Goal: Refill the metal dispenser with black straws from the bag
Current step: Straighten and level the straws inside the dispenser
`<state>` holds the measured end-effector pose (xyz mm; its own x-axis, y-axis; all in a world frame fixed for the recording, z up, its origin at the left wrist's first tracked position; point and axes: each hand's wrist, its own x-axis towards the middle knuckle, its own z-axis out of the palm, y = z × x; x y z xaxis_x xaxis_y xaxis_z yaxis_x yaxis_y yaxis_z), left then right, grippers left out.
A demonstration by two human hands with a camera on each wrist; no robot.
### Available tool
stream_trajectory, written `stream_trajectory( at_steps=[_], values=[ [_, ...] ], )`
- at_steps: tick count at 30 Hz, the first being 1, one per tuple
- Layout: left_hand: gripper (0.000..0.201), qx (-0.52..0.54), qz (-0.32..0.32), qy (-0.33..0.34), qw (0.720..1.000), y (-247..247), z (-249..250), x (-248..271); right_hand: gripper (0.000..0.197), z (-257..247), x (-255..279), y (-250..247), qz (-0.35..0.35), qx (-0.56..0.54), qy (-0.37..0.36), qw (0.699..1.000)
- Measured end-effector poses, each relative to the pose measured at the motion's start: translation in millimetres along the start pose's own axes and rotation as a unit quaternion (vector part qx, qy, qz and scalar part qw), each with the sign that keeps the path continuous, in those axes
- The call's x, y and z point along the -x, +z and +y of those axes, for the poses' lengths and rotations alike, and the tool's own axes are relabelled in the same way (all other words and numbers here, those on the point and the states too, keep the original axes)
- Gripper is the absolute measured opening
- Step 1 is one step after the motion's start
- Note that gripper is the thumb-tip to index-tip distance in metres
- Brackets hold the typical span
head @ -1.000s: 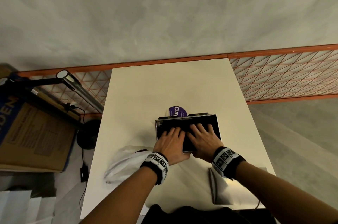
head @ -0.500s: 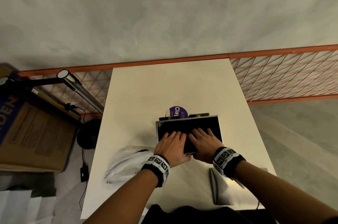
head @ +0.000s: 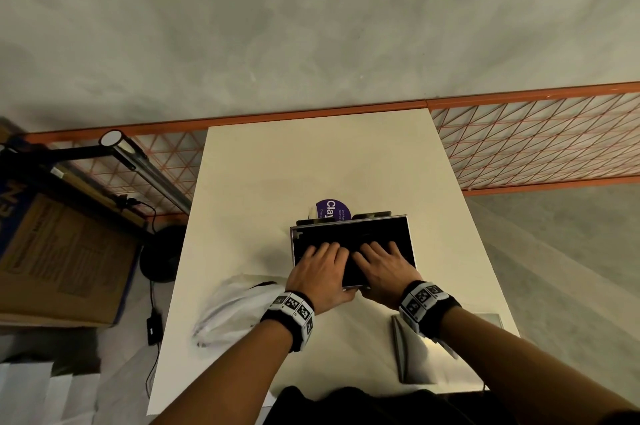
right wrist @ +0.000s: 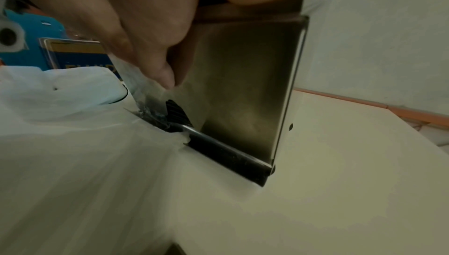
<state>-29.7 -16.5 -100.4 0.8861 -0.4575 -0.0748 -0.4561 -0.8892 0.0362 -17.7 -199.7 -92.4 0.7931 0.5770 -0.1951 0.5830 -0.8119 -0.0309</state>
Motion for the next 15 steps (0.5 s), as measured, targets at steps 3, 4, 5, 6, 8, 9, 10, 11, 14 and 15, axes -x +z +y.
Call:
stream_trajectory(
  at_steps=[3, 4, 5, 6, 8, 9, 10, 11, 14, 15],
  values=[
    [0.06, 0.014, -0.007, -0.004, 1.0, -1.6, 0.1, 0.1, 0.058, -0.3, 0.0, 1.0, 0.003, 0.001, -0.003, 1.0],
    [0.059, 0.016, -0.011, -0.005, 1.0, -1.4, 0.1, -0.3, 0.057, -0.1, 0.0, 1.0, 0.004, 0.001, -0.004, 1.0],
    [0.059, 0.014, -0.014, -0.004, 1.0, -0.9, 0.3, -0.8, 0.057, 0.5, 0.1, 1.3, 0.006, 0.001, -0.004, 1.0],
    [0.06, 0.01, -0.017, -0.004, 1.0, -0.5, 0.2, -1.0, 0.057, 0.9, 0.1, 1.9, 0.007, 0.001, -0.003, 1.0],
    [0.063, 0.002, -0.02, -0.003, 1.0, 0.8, 0.2, -1.3, 0.061, 1.4, 0.6, 3.2, 0.01, -0.001, 0.001, 1.0],
    [0.065, -0.001, -0.02, -0.003, 1.0, 2.1, 0.4, -1.5, 0.063, 1.6, 0.7, 3.9, 0.011, -0.002, 0.002, 1.0],
    [0.065, -0.003, -0.018, -0.004, 1.0, 3.3, 0.3, -1.6, 0.066, 1.6, 0.7, 4.4, 0.012, -0.004, 0.004, 1.0],
    [0.066, -0.003, -0.017, -0.004, 1.0, 3.8, 0.0, -1.8, 0.068, 1.8, 0.3, 4.9, 0.014, -0.006, 0.005, 1.0],
    [0.07, 0.001, -0.013, -0.008, 1.0, 3.3, -1.0, -3.0, 0.075, 2.8, -0.6, 4.9, 0.011, -0.01, 0.009, 1.0],
    [0.072, 0.001, -0.011, -0.01, 1.0, 3.0, -1.6, -3.5, 0.078, 3.3, -1.0, 4.7, 0.008, -0.011, 0.011, 1.0]
  ],
)
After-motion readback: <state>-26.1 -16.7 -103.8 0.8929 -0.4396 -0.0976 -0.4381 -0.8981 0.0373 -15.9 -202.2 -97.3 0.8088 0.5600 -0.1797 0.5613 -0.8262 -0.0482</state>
